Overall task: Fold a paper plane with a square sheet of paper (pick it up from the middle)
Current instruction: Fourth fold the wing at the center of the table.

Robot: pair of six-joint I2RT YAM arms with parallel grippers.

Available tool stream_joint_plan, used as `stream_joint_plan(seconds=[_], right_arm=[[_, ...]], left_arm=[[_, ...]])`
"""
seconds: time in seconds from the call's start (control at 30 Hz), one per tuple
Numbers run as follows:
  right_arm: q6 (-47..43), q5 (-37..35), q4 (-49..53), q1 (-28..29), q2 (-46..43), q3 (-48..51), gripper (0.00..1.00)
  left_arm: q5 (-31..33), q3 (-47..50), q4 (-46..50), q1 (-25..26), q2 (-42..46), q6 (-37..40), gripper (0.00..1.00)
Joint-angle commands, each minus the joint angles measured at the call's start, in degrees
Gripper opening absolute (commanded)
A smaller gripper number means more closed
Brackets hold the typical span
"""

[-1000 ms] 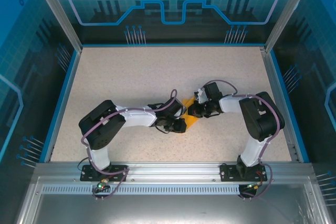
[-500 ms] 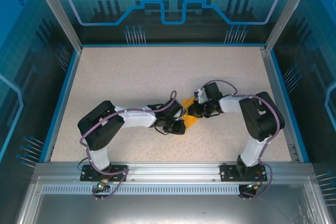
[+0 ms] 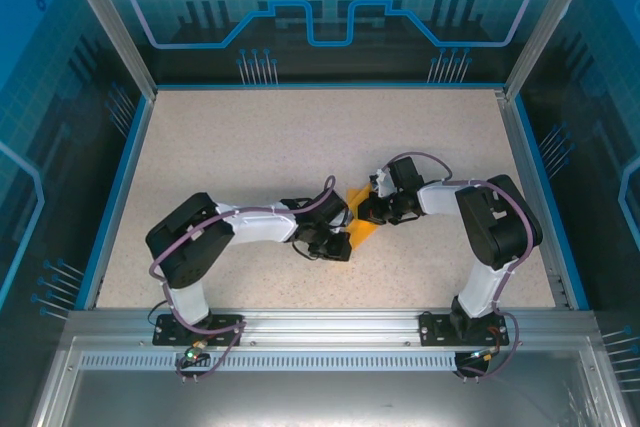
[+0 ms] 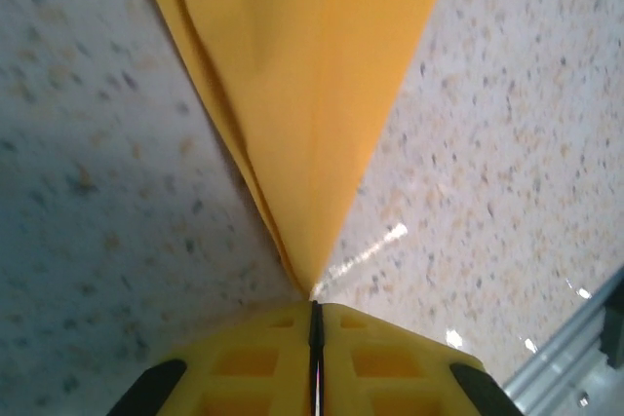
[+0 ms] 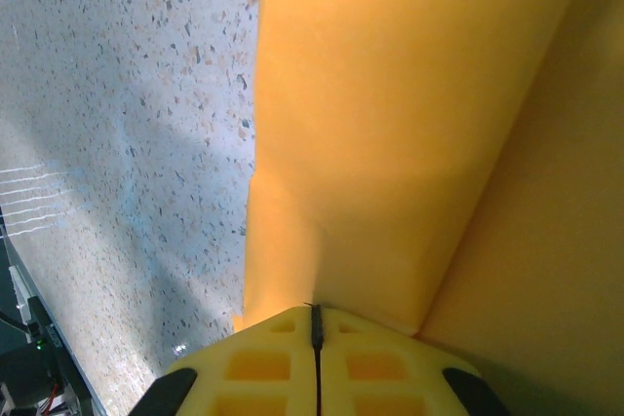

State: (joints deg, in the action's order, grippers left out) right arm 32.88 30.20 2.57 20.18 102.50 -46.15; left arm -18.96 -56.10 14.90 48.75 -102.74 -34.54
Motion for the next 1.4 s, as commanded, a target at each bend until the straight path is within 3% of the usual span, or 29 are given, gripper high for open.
stream_joint_plan(seconds=[0.0,0.17,0.5,1.37], right_arm=[[-1.47,-5.86,5.7,-1.51,1.47,1.18,0.06],[-1.2,-5.26,5.13,-1.5,1.26,1.44,0.06],[-1.02,-4.23,4.21,-1.46,1.18,1.63,0.06],[-1.42,-5.59,5.99,-3.34,2.16,-3.64,0.1]], left_arm=[[-4.08,-3.72,3.92,-0.43,2.79,-0.38,0.11],[-3.95,-6.38,0.76,-1.82,4.18,-1.93,0.12],[-0.04,-10.66,-1.73,-3.14,-4.62,1.38,0.11],[6.97,-0.13,-2.02,-4.45,-10.09,5.27,0.06]])
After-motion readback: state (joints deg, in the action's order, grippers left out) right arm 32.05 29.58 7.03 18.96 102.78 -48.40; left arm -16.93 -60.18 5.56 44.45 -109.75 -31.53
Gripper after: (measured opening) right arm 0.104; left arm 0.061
